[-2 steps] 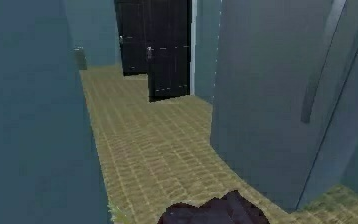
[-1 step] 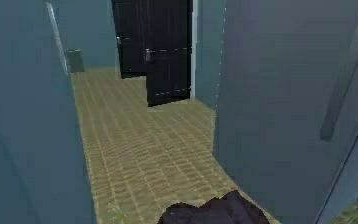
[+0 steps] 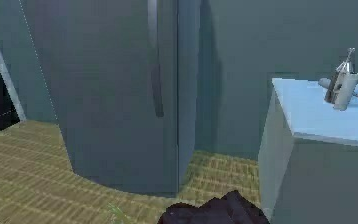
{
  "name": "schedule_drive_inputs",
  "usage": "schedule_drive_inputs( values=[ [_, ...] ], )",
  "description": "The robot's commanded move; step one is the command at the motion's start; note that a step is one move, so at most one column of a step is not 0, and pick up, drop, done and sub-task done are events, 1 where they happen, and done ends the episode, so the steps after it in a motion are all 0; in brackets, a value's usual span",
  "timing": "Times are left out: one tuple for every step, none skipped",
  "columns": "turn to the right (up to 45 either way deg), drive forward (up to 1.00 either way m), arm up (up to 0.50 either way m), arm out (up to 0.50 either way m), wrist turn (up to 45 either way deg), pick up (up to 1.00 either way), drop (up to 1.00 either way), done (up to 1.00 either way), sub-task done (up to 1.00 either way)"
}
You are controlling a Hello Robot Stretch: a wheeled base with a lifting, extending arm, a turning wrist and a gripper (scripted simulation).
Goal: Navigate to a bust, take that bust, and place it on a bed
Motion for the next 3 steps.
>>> schedule_drive_inputs(
  values=[
    [45.0, 0.0, 0.0, 0.0, 0.0, 0.0, 0.0, 0.0, 0.0],
    [27.0, 0.0, 0.0, 0.0, 0.0, 0.0, 0.0, 0.0, 0.0],
    [0.0, 0.1, 0.0, 0.0, 0.0, 0.0, 0.0, 0.0, 0.0]
  ],
)
